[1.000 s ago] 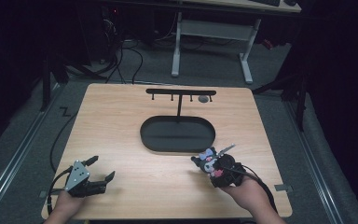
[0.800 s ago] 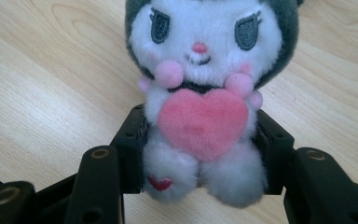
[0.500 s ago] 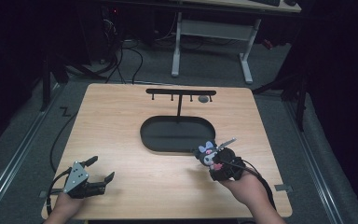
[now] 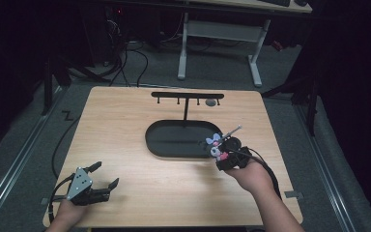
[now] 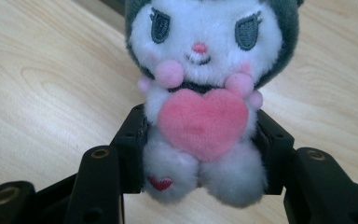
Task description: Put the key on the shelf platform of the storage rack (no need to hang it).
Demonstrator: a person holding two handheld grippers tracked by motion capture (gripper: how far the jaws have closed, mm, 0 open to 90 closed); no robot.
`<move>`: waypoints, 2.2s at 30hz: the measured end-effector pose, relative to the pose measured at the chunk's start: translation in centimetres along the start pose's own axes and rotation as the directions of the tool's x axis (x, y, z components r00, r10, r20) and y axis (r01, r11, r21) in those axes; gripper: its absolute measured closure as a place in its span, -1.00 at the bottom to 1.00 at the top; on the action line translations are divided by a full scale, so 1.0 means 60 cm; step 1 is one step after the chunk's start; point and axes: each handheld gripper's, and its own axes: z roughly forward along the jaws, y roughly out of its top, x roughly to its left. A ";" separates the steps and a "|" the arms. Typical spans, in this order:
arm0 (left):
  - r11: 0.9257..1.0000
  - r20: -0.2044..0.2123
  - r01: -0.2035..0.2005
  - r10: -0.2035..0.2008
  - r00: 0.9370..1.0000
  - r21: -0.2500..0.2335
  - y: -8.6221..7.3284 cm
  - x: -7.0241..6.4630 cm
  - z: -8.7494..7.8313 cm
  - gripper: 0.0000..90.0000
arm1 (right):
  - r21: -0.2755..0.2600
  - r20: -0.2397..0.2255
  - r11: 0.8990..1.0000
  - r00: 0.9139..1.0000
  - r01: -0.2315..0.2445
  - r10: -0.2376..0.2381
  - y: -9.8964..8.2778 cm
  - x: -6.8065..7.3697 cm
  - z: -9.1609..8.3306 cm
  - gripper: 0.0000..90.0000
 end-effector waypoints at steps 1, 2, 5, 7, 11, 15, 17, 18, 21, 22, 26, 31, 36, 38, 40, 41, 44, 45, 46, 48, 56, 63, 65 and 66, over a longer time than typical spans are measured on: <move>1.000 0.000 0.001 -0.001 1.000 0.000 0.000 0.000 0.000 -0.66 | 0.000 0.004 1.000 1.000 0.004 -0.004 0.006 0.000 -0.001 0.08; 1.000 0.000 0.001 -0.001 1.000 0.001 0.000 0.000 0.000 -0.66 | -0.001 0.004 1.000 1.000 0.004 -0.004 0.010 0.000 -0.001 0.08; 1.000 0.001 0.002 -0.002 1.000 0.001 0.000 0.000 0.000 -0.66 | -0.010 0.004 1.000 1.000 0.005 -0.005 0.024 -0.002 -0.002 0.08; 1.000 0.002 0.003 -0.003 1.000 0.002 0.000 0.000 0.000 -0.66 | -0.013 0.005 1.000 1.000 0.003 -0.003 0.033 -0.004 0.000 0.08; 1.000 0.002 0.001 -0.001 1.000 0.001 0.000 0.000 0.000 -0.66 | -0.009 0.020 1.000 1.000 0.004 -0.004 0.053 -0.007 0.006 0.08; 1.000 0.001 0.002 -0.002 1.000 0.001 0.000 0.000 0.000 -0.66 | -0.007 0.018 1.000 1.000 -0.001 0.001 0.071 -0.009 0.018 0.08; 1.000 0.002 0.001 -0.001 1.000 0.003 0.000 0.000 0.001 -0.66 | -0.003 0.015 1.000 1.000 -0.005 0.005 0.077 -0.010 0.026 0.08; 1.000 0.002 0.001 -0.001 1.000 0.002 0.000 0.000 0.001 -0.66 | -0.002 0.017 1.000 1.000 -0.007 0.007 0.080 -0.011 0.030 0.08; 1.000 0.002 0.002 -0.002 1.000 0.003 0.000 0.000 0.001 -0.66 | 0.000 0.021 1.000 1.000 -0.023 0.023 0.088 -0.016 0.040 0.08; 1.000 0.002 0.002 -0.002 1.000 0.004 0.000 0.000 0.001 -0.66 | 0.001 0.024 1.000 0.999 -0.025 0.025 0.091 -0.019 0.043 0.08; 1.000 0.002 0.003 -0.003 1.000 0.005 0.000 0.000 0.001 -0.66 | 0.006 0.016 0.999 0.999 -0.041 0.041 0.104 -0.024 0.059 0.09; 1.000 0.000 0.004 -0.004 1.000 0.007 0.001 0.001 0.001 -0.66 | 0.022 0.016 0.999 0.999 -0.045 0.045 0.120 -0.024 0.079 0.10; 1.000 0.000 0.004 -0.004 1.000 0.006 0.000 0.001 0.001 -0.66 | 0.033 0.019 0.998 0.999 -0.046 0.046 0.137 -0.021 0.096 0.10; 1.000 0.003 0.004 -0.004 1.000 0.005 0.000 0.001 0.001 -0.66 | 0.032 0.023 0.999 0.999 -0.042 0.041 0.144 -0.019 0.102 0.10; 1.000 0.000 0.007 -0.007 1.000 0.004 0.000 0.001 0.001 -0.66 | 0.037 0.032 0.999 0.999 -0.033 0.032 0.151 -0.015 0.107 0.10; 1.000 0.002 0.008 -0.009 1.000 0.006 0.000 0.001 0.001 -0.66 | 0.045 0.030 0.999 0.999 -0.030 0.029 0.154 -0.013 0.110 0.10; 1.000 0.004 0.006 -0.006 1.000 0.004 0.000 0.001 0.001 -0.66 | 0.038 0.034 0.999 0.999 -0.037 0.035 0.163 -0.007 0.113 0.10; 1.000 0.005 0.007 -0.007 1.000 0.003 0.000 0.001 0.001 -0.66 | 0.031 0.031 0.999 0.999 -0.033 0.032 0.166 -0.008 0.115 0.10; 1.000 0.006 0.007 -0.007 1.000 0.002 0.000 0.001 0.001 -0.66 | 0.033 0.032 0.999 0.999 -0.036 0.035 0.167 -0.008 0.117 0.10; 1.000 0.006 0.007 -0.007 1.000 0.002 0.000 0.002 0.000 -0.66 | 0.058 0.044 0.998 0.999 -0.035 0.032 0.165 -0.005 0.126 0.10; 1.000 0.006 0.004 -0.004 1.000 0.006 0.000 0.001 0.000 -0.66 | 0.119 0.034 0.993 0.999 -0.019 0.015 0.144 -0.002 0.149 0.08; 1.000 0.003 0.005 -0.005 1.000 0.004 0.000 0.001 0.000 -0.66 | 0.105 0.015 0.994 0.999 -0.031 0.030 0.149 0.003 0.153 0.08; 1.000 0.003 0.005 -0.005 1.000 0.004 0.000 0.001 0.000 -0.66 | 0.105 0.013 0.994 1.000 -0.019 0.017 0.150 0.005 0.159 0.07; 1.000 0.003 0.005 -0.005 1.000 0.004 0.000 0.001 0.000 -0.66 | 0.109 0.011 0.994 1.000 -0.015 0.014 0.151 0.006 0.162 0.06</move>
